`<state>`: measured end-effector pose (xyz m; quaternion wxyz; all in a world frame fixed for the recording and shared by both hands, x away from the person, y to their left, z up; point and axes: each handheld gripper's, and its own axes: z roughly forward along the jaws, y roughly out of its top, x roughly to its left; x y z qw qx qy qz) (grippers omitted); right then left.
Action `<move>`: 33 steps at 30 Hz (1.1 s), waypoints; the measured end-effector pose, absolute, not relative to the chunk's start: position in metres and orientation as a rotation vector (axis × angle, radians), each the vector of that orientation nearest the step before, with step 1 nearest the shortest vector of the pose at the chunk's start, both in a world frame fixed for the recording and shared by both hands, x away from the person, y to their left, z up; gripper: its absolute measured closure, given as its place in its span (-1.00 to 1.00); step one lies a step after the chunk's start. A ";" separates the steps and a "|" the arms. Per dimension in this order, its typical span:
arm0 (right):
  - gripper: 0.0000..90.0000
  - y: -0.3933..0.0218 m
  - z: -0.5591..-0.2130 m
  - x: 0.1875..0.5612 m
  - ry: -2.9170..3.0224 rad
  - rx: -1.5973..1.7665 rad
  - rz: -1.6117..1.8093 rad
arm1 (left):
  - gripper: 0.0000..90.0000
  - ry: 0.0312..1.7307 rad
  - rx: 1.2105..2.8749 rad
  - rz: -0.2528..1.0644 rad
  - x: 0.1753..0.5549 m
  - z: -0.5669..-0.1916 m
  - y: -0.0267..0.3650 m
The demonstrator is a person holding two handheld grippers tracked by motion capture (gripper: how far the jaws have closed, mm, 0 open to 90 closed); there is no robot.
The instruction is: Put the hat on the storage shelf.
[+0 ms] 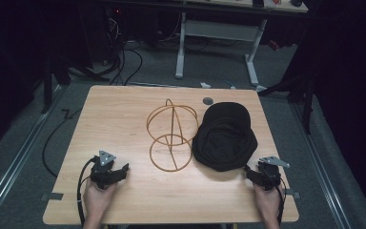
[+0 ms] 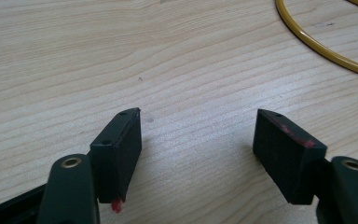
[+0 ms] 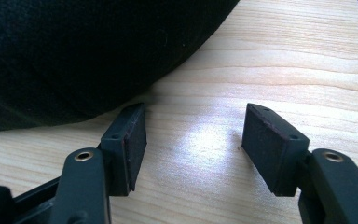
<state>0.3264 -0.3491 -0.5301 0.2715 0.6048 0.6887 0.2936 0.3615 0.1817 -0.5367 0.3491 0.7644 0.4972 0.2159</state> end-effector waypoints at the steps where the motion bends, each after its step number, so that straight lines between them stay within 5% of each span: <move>1: -0.11 -0.349 -0.530 0.326 1.855 1.629 0.791 | -0.23 1.289 1.979 0.561 0.361 -0.537 0.182; 33: -0.12 -0.349 -0.530 0.327 1.858 1.627 0.793 | -0.13 1.260 1.966 0.525 0.358 -0.535 0.182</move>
